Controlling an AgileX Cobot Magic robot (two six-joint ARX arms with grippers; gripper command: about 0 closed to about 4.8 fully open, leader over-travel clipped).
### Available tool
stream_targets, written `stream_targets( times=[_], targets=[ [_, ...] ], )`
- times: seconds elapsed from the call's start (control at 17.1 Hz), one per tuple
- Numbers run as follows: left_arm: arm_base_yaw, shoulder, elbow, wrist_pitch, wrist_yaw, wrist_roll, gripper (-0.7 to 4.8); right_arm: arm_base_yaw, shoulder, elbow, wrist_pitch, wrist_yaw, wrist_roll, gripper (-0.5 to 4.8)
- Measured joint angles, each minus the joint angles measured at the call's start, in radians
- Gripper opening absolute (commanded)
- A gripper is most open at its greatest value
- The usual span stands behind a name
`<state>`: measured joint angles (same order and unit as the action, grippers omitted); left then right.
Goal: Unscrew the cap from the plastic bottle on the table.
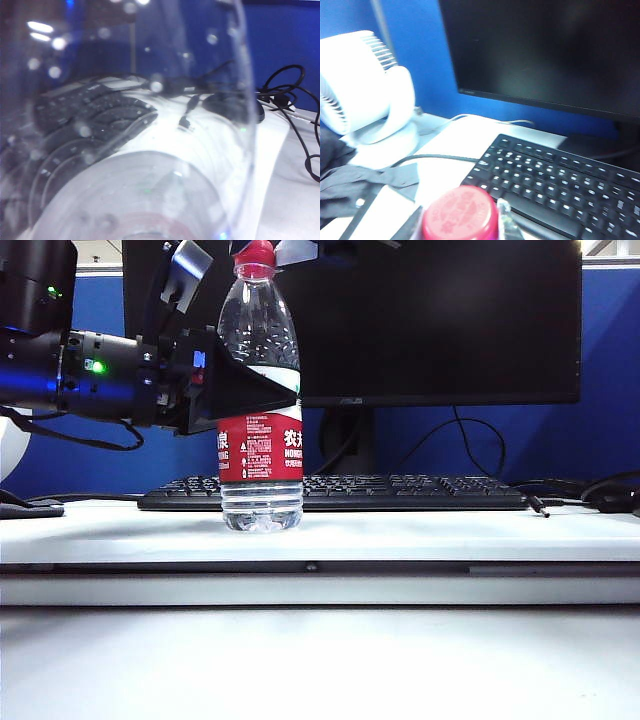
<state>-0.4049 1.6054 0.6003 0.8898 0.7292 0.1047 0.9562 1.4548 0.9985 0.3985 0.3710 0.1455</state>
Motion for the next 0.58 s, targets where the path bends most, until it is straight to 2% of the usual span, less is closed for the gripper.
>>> stream_targets(
  times=[0.35,0.53,0.58],
  targets=[
    [0.0,0.0,0.0,-0.005,-0.004,0.0,3.16,-0.095,-0.041,0.003,-0.085,-0.235,-0.014,1.7],
    [-0.002,0.0,0.0,-0.012,-0.003,0.007,3.16,-0.164,-0.078,0.004,-0.163,-0.394,-0.023,1.7],
    [-0.002,0.0,0.0,-0.012,-0.002,0.008,3.16,-0.197,-0.08,0.005,-0.174,-0.484,-0.04,1.7]
  ],
)
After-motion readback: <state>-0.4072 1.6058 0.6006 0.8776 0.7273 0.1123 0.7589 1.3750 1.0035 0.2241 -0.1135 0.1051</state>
